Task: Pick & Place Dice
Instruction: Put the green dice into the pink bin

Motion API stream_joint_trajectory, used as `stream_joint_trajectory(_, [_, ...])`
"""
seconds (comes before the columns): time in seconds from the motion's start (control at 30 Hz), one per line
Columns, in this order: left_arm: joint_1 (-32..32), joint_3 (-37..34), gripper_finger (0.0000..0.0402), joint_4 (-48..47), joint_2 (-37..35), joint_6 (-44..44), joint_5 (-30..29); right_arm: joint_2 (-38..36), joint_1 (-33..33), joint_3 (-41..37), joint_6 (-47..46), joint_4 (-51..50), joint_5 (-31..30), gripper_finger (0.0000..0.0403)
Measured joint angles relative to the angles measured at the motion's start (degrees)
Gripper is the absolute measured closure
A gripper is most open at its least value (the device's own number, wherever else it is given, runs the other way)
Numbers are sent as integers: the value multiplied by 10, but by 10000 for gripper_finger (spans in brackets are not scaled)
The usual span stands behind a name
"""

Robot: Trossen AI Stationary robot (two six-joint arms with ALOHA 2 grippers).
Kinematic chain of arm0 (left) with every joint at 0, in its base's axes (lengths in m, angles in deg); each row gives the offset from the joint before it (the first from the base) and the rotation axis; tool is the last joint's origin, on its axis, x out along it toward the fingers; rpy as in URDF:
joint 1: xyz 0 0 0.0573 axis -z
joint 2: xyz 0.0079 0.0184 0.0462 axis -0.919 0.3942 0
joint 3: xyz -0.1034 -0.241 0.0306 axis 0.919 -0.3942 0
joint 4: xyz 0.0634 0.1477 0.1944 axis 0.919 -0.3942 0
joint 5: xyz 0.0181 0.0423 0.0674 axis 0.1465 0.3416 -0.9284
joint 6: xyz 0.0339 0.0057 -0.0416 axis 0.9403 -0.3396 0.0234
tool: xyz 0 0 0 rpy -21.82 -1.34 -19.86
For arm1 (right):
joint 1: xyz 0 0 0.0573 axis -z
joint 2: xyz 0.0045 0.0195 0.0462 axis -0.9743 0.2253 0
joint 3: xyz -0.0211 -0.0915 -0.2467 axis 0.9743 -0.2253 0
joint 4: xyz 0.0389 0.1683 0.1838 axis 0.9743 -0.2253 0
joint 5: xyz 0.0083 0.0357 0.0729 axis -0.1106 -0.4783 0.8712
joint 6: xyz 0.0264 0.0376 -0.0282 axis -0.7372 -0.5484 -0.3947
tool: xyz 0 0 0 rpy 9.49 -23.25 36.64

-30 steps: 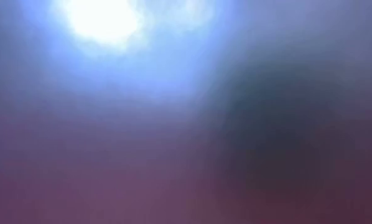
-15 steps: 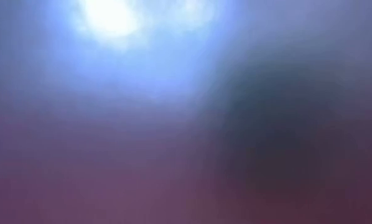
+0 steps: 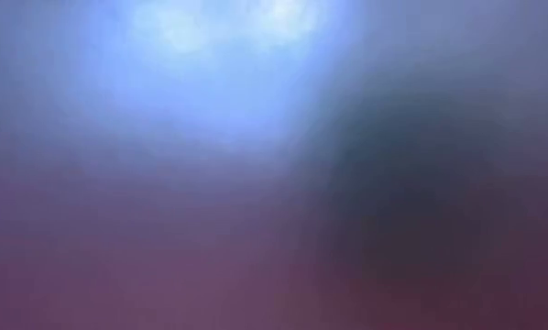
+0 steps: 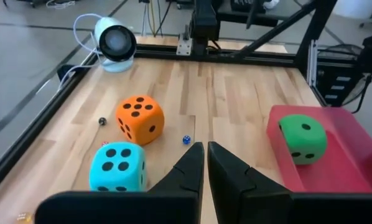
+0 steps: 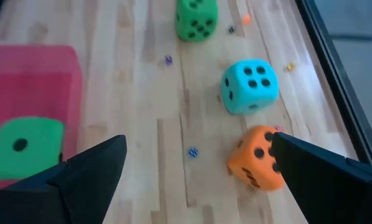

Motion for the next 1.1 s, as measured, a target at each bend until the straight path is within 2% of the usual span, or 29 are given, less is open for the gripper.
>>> stream_joint_trajectory(0.2, [0,6,374,-2,0,8,0,-44,-2,-60,14,79,-1,3])
stream_joint_trajectory(0.43, [0,18,374,-23,6,8,0,-58,-2,-100,38,138,-1,3])
stream_joint_trajectory(0.8, [0,122,374,-193,74,9,0,-55,-2,-123,57,167,-3,3])
stream_joint_trajectory(1.1, [0,153,374,-277,152,8,-2,-55,-2,-124,61,167,-6,3])
